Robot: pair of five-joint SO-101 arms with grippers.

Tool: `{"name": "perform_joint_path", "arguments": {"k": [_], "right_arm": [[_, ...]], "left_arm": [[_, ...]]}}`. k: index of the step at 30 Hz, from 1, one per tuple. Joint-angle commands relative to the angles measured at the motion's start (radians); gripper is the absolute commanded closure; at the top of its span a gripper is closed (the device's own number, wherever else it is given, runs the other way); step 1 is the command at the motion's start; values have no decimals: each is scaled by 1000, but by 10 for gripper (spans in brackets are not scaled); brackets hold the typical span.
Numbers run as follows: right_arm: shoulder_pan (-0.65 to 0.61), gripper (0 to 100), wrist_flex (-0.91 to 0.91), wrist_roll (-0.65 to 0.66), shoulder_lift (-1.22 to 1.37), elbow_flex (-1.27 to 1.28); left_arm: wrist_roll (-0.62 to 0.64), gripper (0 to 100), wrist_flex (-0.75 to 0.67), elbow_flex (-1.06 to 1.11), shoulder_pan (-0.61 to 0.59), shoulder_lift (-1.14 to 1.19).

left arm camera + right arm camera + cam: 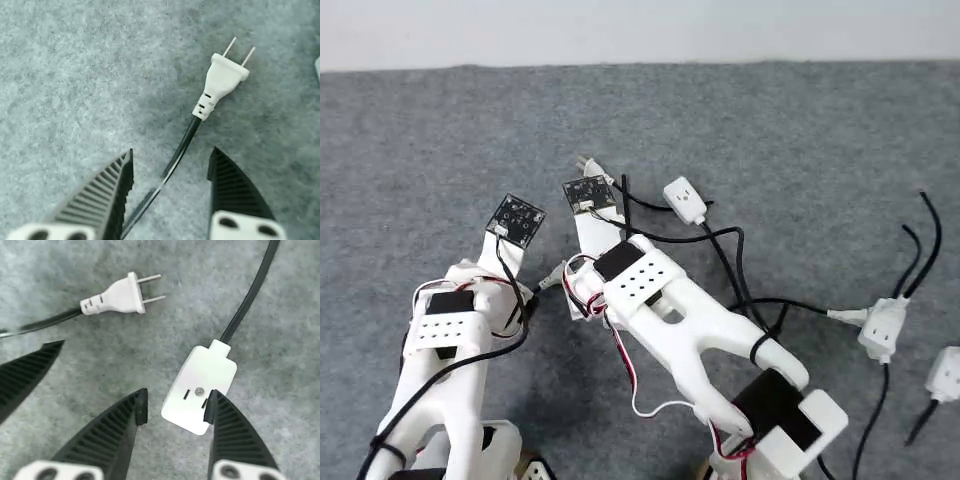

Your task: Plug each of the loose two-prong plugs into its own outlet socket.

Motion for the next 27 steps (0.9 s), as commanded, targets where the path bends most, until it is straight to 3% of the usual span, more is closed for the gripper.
{"name": "perform_joint_path", "arguments": {"k": [1,5,21,27], "right_arm": [[-8,768,-10,-3,10,-38],[-13,708,-10,-6,36,-41],[-65,734,18,-66,12,-78],[-108,734,-42,-66,25,-72]], "left_arm": [[14,769,6,-44,-6,-20],[14,769,6,-44,-6,-18],[23,769,-8,-61,-57,-18],[138,769,-29,-84,-123,-17]]}}
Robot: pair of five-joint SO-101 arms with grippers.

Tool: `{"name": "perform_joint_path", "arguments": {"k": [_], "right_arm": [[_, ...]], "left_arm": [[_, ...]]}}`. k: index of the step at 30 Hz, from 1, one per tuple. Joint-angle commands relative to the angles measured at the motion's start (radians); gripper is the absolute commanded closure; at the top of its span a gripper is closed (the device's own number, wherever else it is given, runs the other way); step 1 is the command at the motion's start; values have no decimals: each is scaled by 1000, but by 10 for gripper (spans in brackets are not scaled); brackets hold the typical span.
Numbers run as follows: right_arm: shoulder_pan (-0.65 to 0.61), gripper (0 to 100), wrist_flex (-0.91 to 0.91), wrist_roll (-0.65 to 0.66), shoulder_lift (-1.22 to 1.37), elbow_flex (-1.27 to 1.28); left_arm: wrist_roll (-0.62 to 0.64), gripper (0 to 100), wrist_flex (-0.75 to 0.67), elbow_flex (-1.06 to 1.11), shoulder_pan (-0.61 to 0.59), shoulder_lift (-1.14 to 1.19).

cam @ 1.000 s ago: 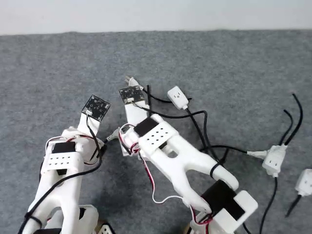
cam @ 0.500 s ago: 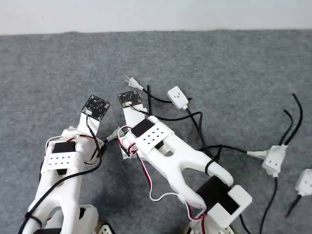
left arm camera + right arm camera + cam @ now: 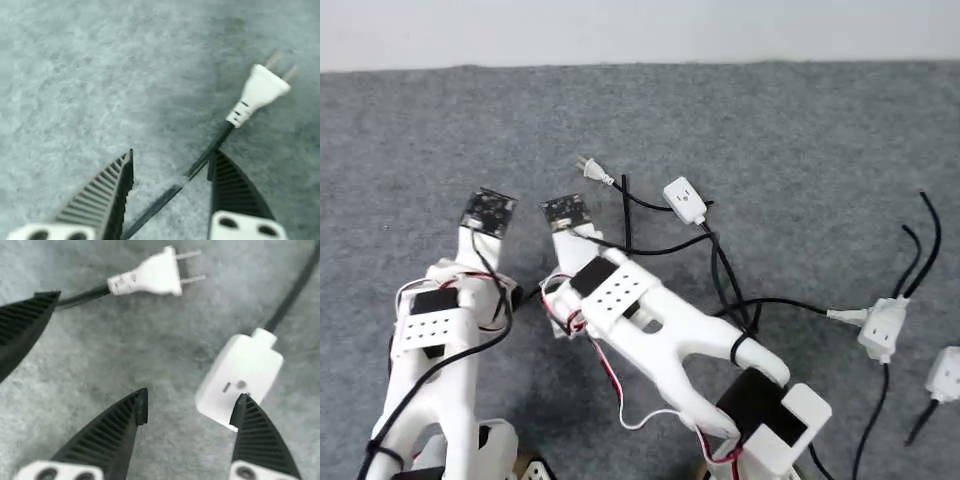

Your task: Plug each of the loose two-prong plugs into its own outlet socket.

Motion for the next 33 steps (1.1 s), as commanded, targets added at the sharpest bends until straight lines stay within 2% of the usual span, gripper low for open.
{"name": "perform_joint_path", "arguments": {"k": [1,7,16,33], "right_arm": [[-8,734,-35,-11,-8,-55],[54,735,-44,-11,42,-60],[65,735,-13,-6,50,-54],[225,735,21,-5,42,8]], "left_arm": [[46,769,-29,-56,-28,-17],[44,769,-29,-51,-25,-17],[41,769,-31,-50,-23,-17],[40,769,-31,-48,-21,-17]]}}
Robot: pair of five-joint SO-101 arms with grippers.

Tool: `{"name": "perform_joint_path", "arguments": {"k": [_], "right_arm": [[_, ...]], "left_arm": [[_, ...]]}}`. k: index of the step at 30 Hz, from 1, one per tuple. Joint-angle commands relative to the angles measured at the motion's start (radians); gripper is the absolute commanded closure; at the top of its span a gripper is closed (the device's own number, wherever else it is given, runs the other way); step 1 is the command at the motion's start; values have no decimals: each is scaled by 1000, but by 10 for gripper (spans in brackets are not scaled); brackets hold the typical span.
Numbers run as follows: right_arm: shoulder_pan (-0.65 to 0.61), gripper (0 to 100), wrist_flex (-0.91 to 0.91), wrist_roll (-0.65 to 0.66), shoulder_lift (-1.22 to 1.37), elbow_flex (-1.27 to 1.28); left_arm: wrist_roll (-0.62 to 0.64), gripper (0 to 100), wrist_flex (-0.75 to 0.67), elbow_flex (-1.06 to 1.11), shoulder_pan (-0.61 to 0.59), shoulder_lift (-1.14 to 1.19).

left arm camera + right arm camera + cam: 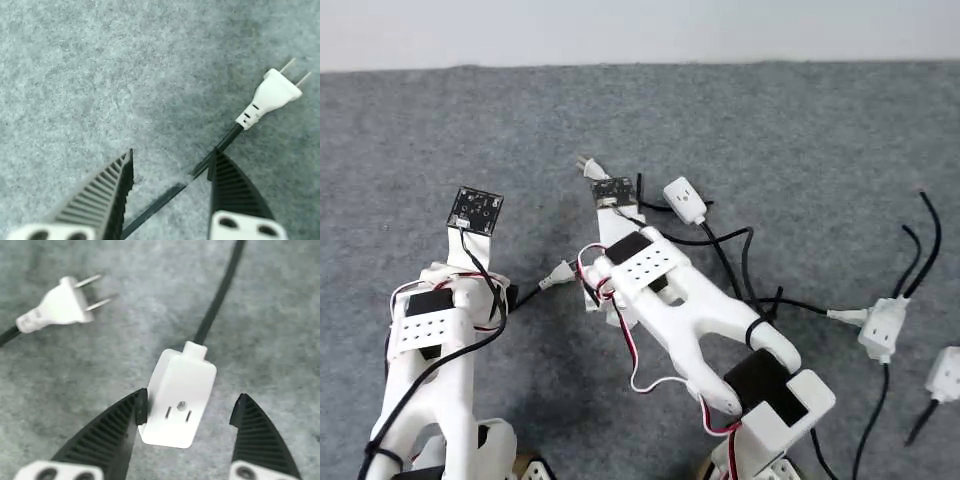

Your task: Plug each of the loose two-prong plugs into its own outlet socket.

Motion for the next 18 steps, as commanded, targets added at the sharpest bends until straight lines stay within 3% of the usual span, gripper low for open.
{"name": "perform_joint_path", "arguments": {"k": [1,18], "right_arm": [[39,735,12,-5,-7,5],[153,735,25,37,-7,25]], "left_arm": [[9,769,-31,-48,-3,-17],[6,769,-31,-36,17,-17]]}}
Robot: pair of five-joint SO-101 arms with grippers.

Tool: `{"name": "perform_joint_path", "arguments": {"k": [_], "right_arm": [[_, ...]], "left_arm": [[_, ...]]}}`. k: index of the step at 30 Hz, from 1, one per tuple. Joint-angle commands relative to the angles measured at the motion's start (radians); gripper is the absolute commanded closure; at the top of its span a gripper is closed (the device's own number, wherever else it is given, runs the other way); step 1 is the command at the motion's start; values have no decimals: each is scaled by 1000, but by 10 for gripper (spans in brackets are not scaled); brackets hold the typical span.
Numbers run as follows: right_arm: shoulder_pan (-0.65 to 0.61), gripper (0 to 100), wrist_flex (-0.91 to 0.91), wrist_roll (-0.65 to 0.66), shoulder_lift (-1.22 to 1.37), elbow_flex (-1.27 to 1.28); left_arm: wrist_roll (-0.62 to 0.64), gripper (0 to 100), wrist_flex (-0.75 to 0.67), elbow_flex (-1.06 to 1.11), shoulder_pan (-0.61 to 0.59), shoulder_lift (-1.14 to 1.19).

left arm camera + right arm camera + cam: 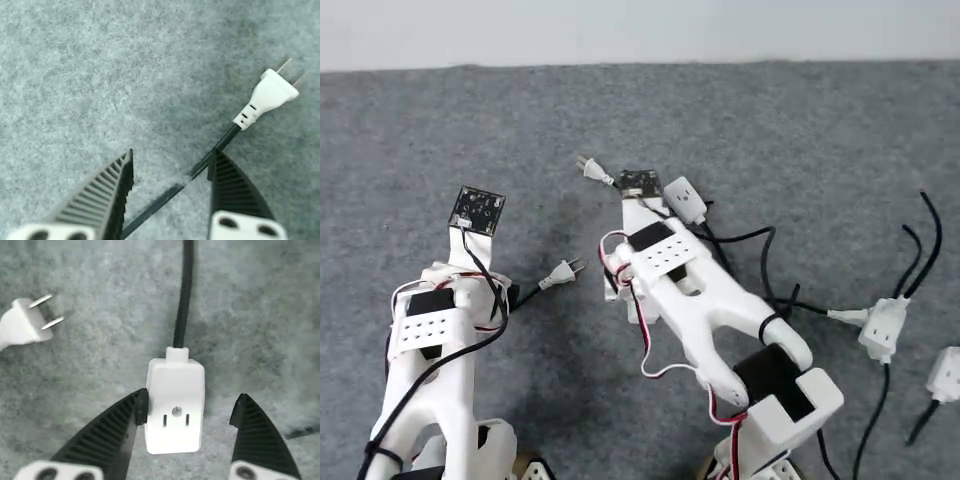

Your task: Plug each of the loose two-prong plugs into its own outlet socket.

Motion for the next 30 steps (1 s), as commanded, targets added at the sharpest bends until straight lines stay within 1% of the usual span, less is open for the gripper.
{"name": "perform_joint_path", "arguments": {"k": [1,4,8,11,14,17,20,25,30], "right_arm": [[65,735,19,14,-7,3],[110,735,31,15,1,3],[128,737,33,28,-1,3],[107,737,39,66,-13,-2],[59,737,39,74,-70,2],[5,737,33,144,-168,29],[-31,737,-1,199,-249,112],[-33,737,-130,245,-314,264],[-8,737,-154,250,-317,295]], "left_arm": [[6,769,-31,-36,9,-17],[6,769,-31,-36,9,-17],[6,769,-31,-36,9,-17],[6,769,-31,-36,9,-17],[6,769,-31,-36,9,-17],[6,769,-31,-36,9,-17],[6,769,-31,-36,9,-17],[6,769,-31,-36,9,-17],[6,769,-32,-35,11,-17]]}}
